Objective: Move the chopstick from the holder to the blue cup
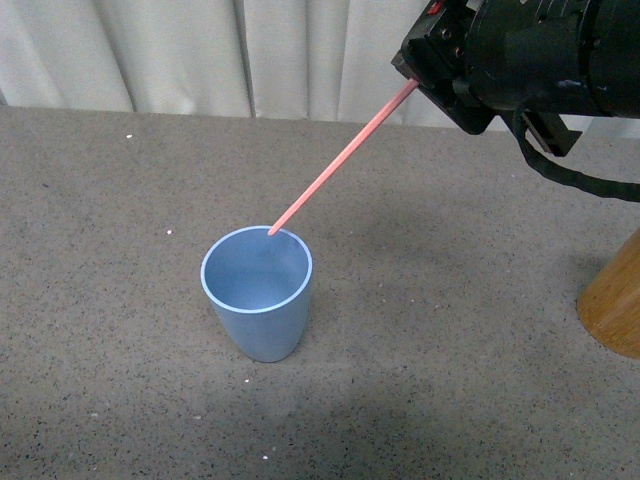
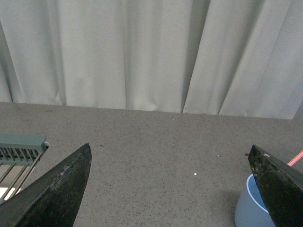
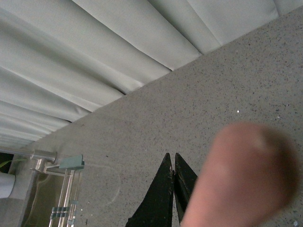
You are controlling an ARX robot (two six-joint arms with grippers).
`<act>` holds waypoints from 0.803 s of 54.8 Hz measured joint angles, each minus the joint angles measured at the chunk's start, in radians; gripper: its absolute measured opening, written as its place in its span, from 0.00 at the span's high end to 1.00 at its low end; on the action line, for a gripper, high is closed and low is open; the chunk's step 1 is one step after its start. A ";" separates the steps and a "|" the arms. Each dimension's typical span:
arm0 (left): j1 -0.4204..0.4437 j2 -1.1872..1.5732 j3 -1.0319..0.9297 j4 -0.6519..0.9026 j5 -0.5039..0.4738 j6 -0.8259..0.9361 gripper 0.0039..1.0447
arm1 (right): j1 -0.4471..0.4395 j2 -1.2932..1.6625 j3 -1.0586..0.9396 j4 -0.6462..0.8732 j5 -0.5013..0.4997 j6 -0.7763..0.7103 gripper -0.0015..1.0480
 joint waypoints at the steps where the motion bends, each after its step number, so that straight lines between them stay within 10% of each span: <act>1: 0.000 0.000 0.000 0.000 0.000 0.000 0.06 | 0.002 0.001 0.000 -0.001 0.002 0.000 0.99; 44: 0.000 0.000 0.000 0.000 0.000 0.000 0.06 | 0.020 0.040 0.006 -0.034 0.011 -0.010 0.99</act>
